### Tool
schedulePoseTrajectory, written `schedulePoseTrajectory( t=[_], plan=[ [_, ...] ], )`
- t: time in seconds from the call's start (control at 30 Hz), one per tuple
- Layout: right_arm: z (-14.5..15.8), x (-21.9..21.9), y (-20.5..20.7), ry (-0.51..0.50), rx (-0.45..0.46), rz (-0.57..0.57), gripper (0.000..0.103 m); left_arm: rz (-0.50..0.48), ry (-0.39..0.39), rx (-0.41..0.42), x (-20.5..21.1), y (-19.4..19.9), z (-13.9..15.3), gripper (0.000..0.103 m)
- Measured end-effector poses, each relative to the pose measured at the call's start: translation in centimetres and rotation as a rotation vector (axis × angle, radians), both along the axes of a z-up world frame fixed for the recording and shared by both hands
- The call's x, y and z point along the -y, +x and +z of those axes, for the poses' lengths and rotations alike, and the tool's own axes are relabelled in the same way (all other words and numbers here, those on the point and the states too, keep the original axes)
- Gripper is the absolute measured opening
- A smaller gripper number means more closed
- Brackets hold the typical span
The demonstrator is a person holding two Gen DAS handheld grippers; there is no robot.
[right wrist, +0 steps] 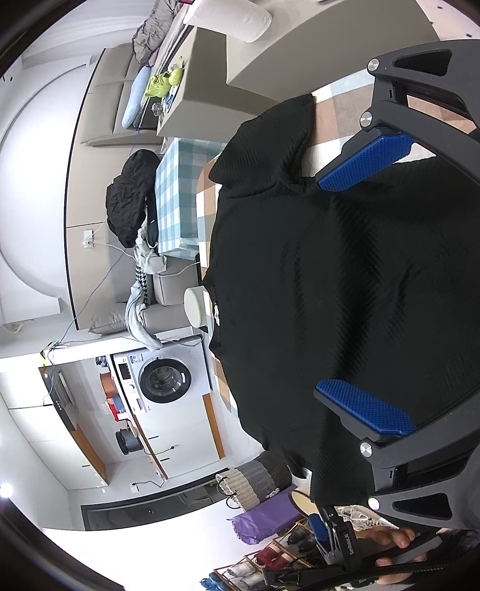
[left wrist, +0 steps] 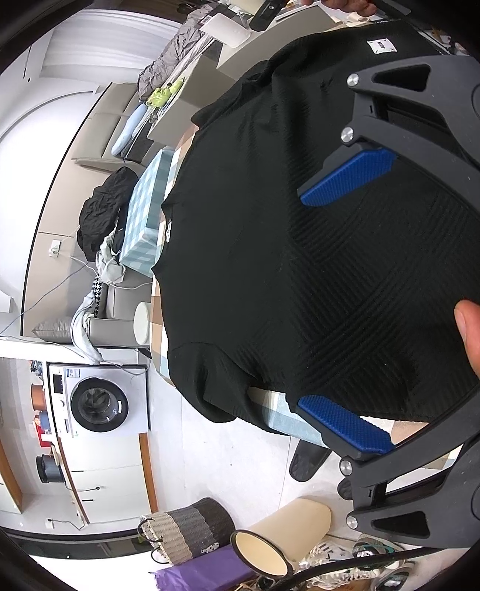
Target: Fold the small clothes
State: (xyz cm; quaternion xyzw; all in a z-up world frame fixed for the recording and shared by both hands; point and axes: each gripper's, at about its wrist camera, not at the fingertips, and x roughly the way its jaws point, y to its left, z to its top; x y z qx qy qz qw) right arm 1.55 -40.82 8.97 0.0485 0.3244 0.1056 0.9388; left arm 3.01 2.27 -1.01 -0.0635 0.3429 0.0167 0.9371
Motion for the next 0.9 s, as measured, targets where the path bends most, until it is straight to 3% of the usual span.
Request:
schedulePoseTrajectory(
  t=[0.3,0.43,0.47,0.73,0.9],
  plan=[
    [0.3,1.3,1.4,0.047,-0.043,-0.080,0.102,0.012,0.009,-0.007,-0.7,1.3,0.7,0.102],
    [-0.3,3.5,2.7,0.104,-0.107,-0.151,0.094,0.016,0.010,-0.002,-1.4,2.3,1.1,0.102],
    [-0.6,4.3,3.0,0.126,-0.128,-0.166,0.089,0.024,0.007,-0.003,-1.7,2.5,1.2,0.102],
    [-3.3,10.6,5.5,0.262,-0.247,-0.318,0.085,0.050,-0.015,-0.023,-3.7,4.8,0.8,0.099],
    [-6.4,15.3,7.5,0.378,-0.338,-0.446,0.075,0.051,-0.015,-0.032,-3.7,6.0,0.4,0.099]
  ],
)
